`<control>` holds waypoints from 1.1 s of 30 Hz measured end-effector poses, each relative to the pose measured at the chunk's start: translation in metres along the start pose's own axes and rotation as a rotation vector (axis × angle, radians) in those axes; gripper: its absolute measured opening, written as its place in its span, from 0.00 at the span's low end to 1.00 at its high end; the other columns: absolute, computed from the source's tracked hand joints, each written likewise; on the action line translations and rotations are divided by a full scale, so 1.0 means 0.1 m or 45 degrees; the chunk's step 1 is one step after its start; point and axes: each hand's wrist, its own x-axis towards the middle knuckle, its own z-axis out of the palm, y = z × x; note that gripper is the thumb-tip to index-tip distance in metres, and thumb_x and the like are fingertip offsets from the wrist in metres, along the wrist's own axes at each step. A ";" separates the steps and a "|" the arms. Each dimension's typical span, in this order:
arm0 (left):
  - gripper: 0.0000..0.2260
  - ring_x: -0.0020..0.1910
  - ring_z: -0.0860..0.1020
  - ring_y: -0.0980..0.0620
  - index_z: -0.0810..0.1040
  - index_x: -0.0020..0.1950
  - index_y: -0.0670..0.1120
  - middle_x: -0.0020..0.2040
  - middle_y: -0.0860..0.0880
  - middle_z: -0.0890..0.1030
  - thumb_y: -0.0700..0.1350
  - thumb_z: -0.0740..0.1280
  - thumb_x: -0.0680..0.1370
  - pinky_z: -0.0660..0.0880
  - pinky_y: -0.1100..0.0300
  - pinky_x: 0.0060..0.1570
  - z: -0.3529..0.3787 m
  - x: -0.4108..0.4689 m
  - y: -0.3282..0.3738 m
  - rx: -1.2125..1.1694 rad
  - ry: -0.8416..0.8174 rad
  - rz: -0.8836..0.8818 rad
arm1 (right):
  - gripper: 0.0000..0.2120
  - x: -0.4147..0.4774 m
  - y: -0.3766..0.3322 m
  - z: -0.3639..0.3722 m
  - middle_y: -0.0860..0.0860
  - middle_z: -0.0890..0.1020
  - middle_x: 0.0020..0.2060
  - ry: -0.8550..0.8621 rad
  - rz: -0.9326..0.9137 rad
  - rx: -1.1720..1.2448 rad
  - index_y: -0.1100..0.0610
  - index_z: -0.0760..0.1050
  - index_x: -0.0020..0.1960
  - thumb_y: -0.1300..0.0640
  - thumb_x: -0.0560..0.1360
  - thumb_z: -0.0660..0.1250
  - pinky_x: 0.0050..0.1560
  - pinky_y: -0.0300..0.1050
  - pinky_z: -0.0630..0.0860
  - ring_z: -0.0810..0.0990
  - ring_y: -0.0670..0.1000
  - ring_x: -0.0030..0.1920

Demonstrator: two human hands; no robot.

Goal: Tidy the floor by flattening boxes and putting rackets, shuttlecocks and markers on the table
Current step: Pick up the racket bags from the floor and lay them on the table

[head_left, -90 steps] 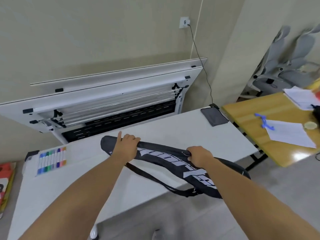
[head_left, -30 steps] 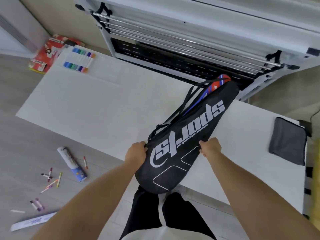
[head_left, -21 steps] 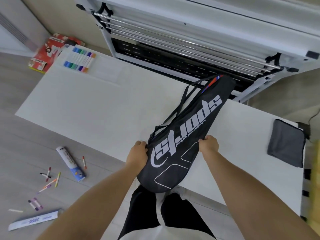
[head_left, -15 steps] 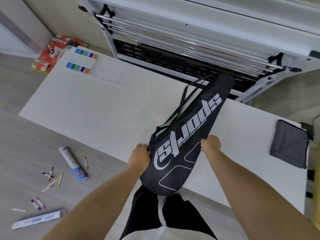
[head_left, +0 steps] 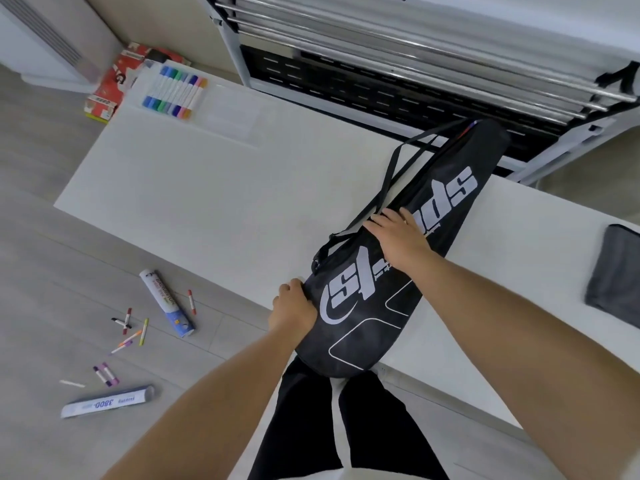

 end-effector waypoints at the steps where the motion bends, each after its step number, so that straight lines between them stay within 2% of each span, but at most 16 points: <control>1: 0.13 0.57 0.74 0.40 0.69 0.62 0.47 0.60 0.45 0.73 0.43 0.60 0.78 0.75 0.46 0.53 -0.03 0.03 -0.01 0.017 -0.001 0.013 | 0.35 0.05 0.02 0.02 0.50 0.67 0.73 -0.010 0.022 -0.011 0.51 0.63 0.75 0.67 0.72 0.67 0.77 0.58 0.47 0.59 0.55 0.75; 3: 0.11 0.55 0.75 0.41 0.69 0.60 0.48 0.58 0.46 0.75 0.43 0.59 0.77 0.75 0.45 0.54 -0.10 0.12 -0.03 0.090 -0.005 0.049 | 0.28 0.09 0.05 0.07 0.50 0.73 0.66 0.004 0.079 -0.009 0.50 0.69 0.71 0.64 0.72 0.68 0.76 0.57 0.53 0.66 0.55 0.69; 6: 0.15 0.57 0.75 0.41 0.69 0.63 0.49 0.59 0.46 0.76 0.43 0.59 0.77 0.75 0.45 0.55 -0.25 0.28 0.02 0.207 0.007 0.105 | 0.24 0.03 0.08 0.18 0.51 0.75 0.61 0.032 0.159 0.065 0.51 0.72 0.68 0.62 0.73 0.68 0.70 0.53 0.62 0.69 0.56 0.64; 9: 0.20 0.60 0.75 0.40 0.67 0.69 0.52 0.63 0.47 0.73 0.44 0.59 0.77 0.75 0.47 0.53 -0.35 0.38 0.12 0.229 -0.038 0.170 | 0.25 -0.08 0.12 0.24 0.52 0.73 0.63 0.073 0.196 0.118 0.53 0.71 0.68 0.63 0.72 0.69 0.65 0.53 0.66 0.68 0.57 0.64; 13: 0.16 0.60 0.74 0.42 0.67 0.69 0.50 0.65 0.47 0.71 0.48 0.56 0.82 0.75 0.46 0.52 -0.27 0.31 0.10 0.338 -0.014 0.320 | 0.27 -0.19 0.22 0.22 0.54 0.72 0.64 0.132 0.224 0.115 0.56 0.74 0.66 0.69 0.68 0.69 0.62 0.53 0.69 0.67 0.58 0.66; 16: 0.16 0.63 0.72 0.42 0.69 0.70 0.48 0.66 0.47 0.71 0.48 0.53 0.84 0.75 0.46 0.53 -0.18 0.16 0.05 0.356 0.025 0.343 | 0.27 -0.25 0.23 0.14 0.54 0.71 0.67 0.160 0.254 0.085 0.57 0.76 0.64 0.69 0.66 0.71 0.64 0.56 0.68 0.66 0.58 0.68; 18: 0.17 0.65 0.70 0.43 0.67 0.72 0.49 0.69 0.48 0.70 0.48 0.52 0.84 0.74 0.46 0.55 -0.11 0.05 0.04 0.329 0.016 0.327 | 0.29 -0.27 0.21 0.12 0.53 0.68 0.69 0.093 0.247 0.056 0.56 0.73 0.67 0.69 0.67 0.69 0.67 0.55 0.66 0.64 0.58 0.69; 20: 0.20 0.66 0.68 0.43 0.61 0.76 0.51 0.70 0.48 0.67 0.47 0.54 0.83 0.72 0.46 0.56 -0.01 -0.06 0.04 0.272 -0.010 0.308 | 0.36 -0.26 0.19 0.12 0.51 0.65 0.72 -0.016 0.226 0.065 0.53 0.66 0.73 0.70 0.67 0.68 0.69 0.55 0.62 0.60 0.57 0.72; 22: 0.23 0.64 0.68 0.40 0.57 0.76 0.52 0.69 0.46 0.66 0.45 0.56 0.81 0.71 0.46 0.57 0.11 -0.16 0.06 0.112 -0.010 0.200 | 0.38 -0.24 0.17 0.14 0.51 0.64 0.72 -0.073 0.210 0.036 0.52 0.63 0.75 0.70 0.68 0.67 0.69 0.56 0.60 0.58 0.57 0.72; 25: 0.23 0.58 0.71 0.36 0.59 0.72 0.49 0.65 0.43 0.67 0.45 0.60 0.78 0.73 0.44 0.56 0.28 -0.28 0.08 -0.201 0.045 -0.077 | 0.34 -0.22 0.16 0.16 0.52 0.70 0.65 -0.052 0.217 -0.053 0.52 0.68 0.70 0.68 0.67 0.69 0.65 0.54 0.63 0.63 0.58 0.67; 27: 0.22 0.53 0.73 0.38 0.60 0.69 0.47 0.63 0.43 0.67 0.45 0.62 0.77 0.73 0.47 0.51 0.32 -0.33 0.09 -0.295 0.033 -0.176 | 0.29 -0.22 0.14 0.16 0.53 0.72 0.61 -0.042 0.232 -0.132 0.53 0.71 0.66 0.66 0.66 0.69 0.64 0.54 0.64 0.66 0.58 0.63; 29: 0.21 0.48 0.72 0.41 0.62 0.69 0.45 0.62 0.42 0.67 0.42 0.62 0.77 0.70 0.52 0.47 0.32 -0.35 0.09 -0.344 0.013 -0.218 | 0.24 -0.26 0.13 0.16 0.52 0.74 0.57 -0.057 0.253 -0.169 0.53 0.73 0.63 0.65 0.68 0.68 0.63 0.55 0.65 0.67 0.58 0.61; 33: 0.19 0.46 0.72 0.42 0.65 0.67 0.45 0.62 0.41 0.68 0.41 0.62 0.76 0.72 0.52 0.48 0.26 -0.32 0.06 -0.370 -0.018 -0.220 | 0.20 -0.33 0.12 0.14 0.51 0.75 0.55 -0.085 0.292 -0.198 0.52 0.74 0.60 0.64 0.70 0.66 0.62 0.55 0.65 0.67 0.57 0.60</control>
